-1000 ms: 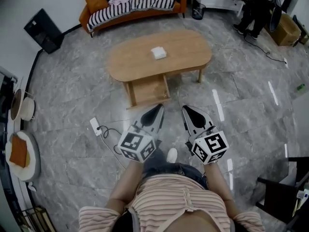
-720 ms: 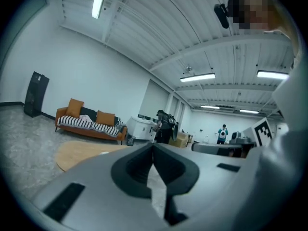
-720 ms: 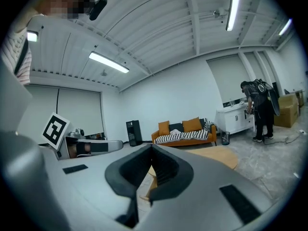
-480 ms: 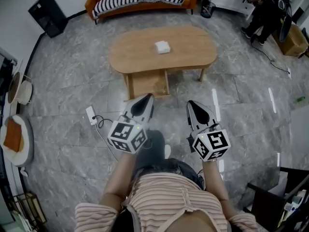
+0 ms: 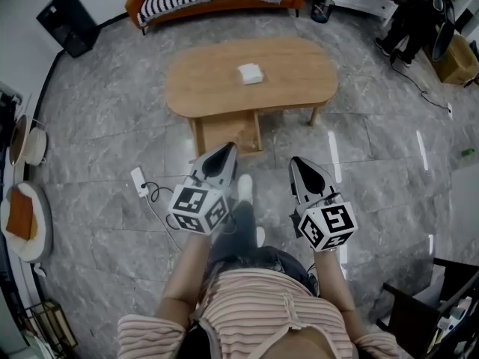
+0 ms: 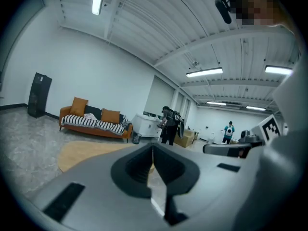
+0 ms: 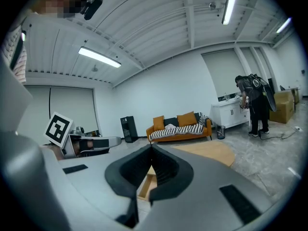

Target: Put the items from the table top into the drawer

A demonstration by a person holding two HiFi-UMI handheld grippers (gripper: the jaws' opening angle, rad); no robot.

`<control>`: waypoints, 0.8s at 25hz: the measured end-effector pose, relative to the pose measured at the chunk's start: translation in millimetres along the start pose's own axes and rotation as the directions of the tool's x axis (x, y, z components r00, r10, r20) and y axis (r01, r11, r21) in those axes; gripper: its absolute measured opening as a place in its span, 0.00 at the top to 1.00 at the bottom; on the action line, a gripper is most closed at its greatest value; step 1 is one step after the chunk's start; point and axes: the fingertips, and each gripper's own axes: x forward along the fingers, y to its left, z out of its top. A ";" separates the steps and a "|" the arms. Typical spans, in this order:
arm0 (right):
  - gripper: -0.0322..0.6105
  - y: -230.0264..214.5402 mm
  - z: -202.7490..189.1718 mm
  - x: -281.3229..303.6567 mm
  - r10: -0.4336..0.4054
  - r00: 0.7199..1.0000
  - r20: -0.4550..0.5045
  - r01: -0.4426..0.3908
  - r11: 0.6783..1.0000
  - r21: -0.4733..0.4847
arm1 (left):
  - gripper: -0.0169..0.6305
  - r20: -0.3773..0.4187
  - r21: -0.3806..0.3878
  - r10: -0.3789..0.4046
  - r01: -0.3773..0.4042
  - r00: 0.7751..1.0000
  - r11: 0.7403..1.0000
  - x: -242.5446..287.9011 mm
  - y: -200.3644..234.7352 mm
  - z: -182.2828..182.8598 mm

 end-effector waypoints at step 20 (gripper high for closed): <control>0.95 -75.4 0.3 199.1 -0.033 0.987 -0.157 0.043 0.997 0.060 | 0.95 -0.151 -0.031 0.031 -0.037 0.988 0.999 166.8 151.6 7.1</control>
